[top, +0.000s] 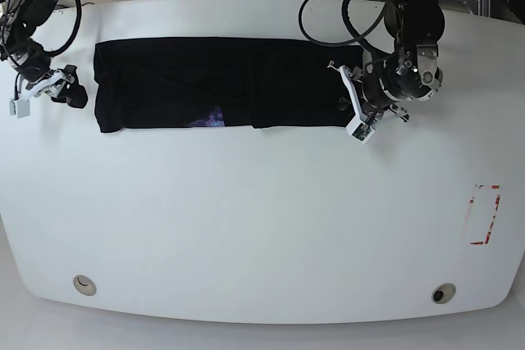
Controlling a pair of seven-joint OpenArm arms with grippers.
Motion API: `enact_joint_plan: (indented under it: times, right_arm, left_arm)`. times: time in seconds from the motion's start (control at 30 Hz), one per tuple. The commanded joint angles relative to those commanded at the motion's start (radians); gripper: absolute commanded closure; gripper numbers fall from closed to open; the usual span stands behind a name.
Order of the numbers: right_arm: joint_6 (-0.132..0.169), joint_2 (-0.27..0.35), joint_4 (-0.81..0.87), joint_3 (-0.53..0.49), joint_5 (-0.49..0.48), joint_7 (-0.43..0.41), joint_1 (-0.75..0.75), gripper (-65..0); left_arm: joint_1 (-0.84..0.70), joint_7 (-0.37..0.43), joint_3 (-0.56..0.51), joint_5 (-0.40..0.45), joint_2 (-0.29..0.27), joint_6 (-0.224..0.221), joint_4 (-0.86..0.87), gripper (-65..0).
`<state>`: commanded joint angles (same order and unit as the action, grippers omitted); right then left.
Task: Fold the T-shirt properly
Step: 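Grasp the folded shirt's ends with both grippers and tug to square it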
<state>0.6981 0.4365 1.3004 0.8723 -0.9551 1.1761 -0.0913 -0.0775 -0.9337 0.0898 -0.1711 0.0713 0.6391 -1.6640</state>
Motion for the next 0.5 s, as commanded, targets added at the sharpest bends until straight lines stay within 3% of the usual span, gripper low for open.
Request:
enact_joint_plan:
  times: [0.17, 0.33, 0.5]
  right_arm:
    - [0.0, -0.009, -0.037, 0.0, 0.002, -0.002, -0.003, -36.3]
    - [0.0, -0.074, -0.037, -0.003, 0.003, 0.003, -0.006, -36.3]
    - [0.0, -0.098, -0.034, -0.086, 0.0, 0.003, -0.008, -36.3]
  left_arm:
    - [0.002, 0.0, 0.0, 0.0, 0.002, 0.0, 0.0, -6.5]
    - [0.014, 0.0, 0.002, 0.0, 0.002, 0.0, 0.0, -6.5]
    - [0.015, 0.0, 0.002, 0.0, 0.002, 0.0, 0.0, -6.5]
